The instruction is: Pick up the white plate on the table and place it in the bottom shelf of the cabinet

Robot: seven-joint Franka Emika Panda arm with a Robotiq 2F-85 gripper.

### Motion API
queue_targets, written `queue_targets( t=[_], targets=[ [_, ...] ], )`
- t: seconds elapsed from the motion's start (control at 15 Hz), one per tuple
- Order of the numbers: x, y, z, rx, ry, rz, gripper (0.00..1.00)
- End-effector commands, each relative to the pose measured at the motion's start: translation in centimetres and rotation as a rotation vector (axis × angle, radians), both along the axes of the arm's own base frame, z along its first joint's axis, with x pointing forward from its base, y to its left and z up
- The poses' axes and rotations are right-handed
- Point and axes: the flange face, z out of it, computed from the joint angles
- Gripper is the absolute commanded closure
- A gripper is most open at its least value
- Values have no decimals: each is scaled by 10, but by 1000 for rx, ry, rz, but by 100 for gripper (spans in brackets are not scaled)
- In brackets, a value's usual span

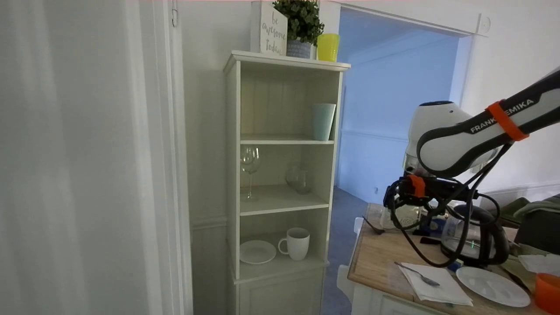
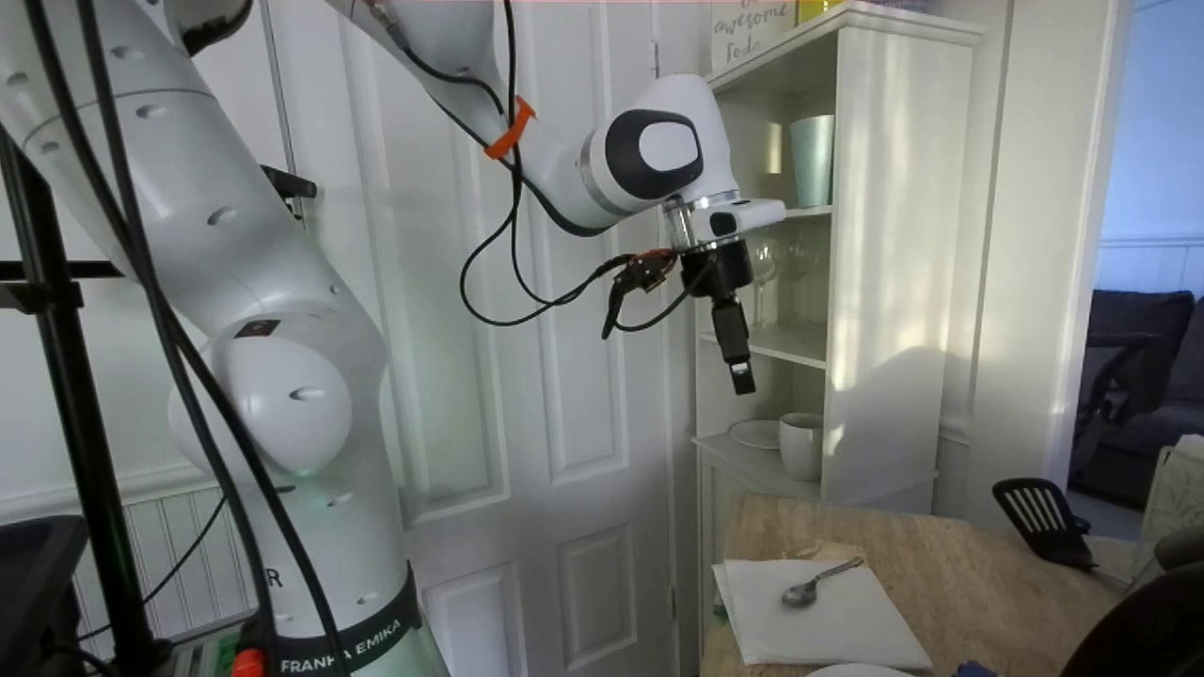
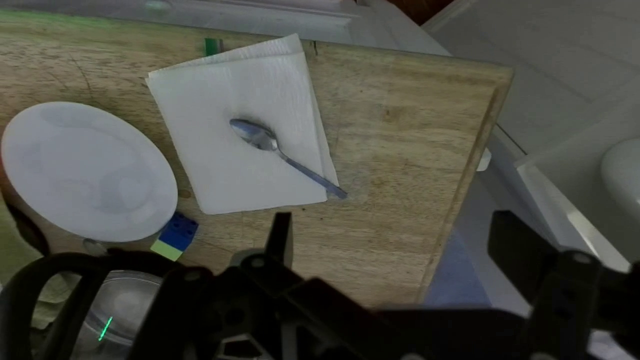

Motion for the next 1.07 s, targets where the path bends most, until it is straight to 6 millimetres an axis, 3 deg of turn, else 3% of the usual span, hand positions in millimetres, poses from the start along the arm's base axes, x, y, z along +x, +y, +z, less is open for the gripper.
queue_targets(
  t=[0.0,0.6,1.0],
  targets=[
    [0,0,1,0,1,-1,0],
    [0,-1,1,0,0,-3,0],
    [-22,-10,-25,-133,319,-58,0]
  ],
)
